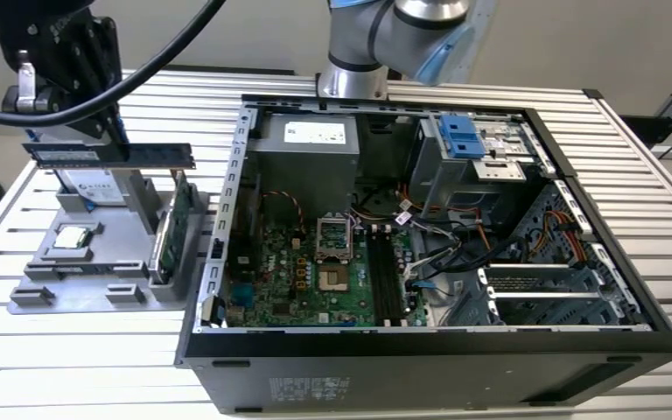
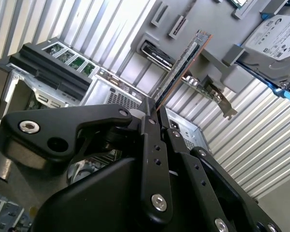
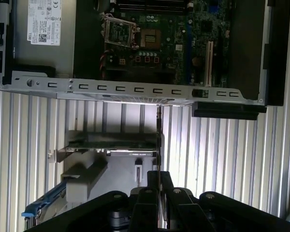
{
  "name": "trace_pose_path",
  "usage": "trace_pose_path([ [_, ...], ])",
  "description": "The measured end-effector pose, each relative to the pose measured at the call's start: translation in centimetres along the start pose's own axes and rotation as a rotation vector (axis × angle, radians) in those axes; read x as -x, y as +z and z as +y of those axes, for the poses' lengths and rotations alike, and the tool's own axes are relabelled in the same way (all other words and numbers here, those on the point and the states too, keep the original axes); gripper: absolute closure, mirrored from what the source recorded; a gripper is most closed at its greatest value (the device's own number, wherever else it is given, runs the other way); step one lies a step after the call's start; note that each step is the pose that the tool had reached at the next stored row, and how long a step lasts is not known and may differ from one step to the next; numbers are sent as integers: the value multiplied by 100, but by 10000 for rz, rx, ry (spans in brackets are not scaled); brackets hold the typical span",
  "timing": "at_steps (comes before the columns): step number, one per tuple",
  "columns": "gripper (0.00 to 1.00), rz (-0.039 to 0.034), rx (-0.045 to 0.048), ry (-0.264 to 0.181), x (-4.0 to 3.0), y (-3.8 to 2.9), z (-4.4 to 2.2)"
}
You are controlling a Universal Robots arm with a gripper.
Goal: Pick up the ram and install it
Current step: 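Pick up the ram and move it above insertion slot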
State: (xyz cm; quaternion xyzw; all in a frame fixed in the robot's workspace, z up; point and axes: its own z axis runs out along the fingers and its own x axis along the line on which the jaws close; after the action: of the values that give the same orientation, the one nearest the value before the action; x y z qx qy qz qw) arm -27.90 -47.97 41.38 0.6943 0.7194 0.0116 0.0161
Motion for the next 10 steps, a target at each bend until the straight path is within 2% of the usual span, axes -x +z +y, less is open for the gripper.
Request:
trace_pose_path([
  [10,100,0,1,-1,4,4,99],
])
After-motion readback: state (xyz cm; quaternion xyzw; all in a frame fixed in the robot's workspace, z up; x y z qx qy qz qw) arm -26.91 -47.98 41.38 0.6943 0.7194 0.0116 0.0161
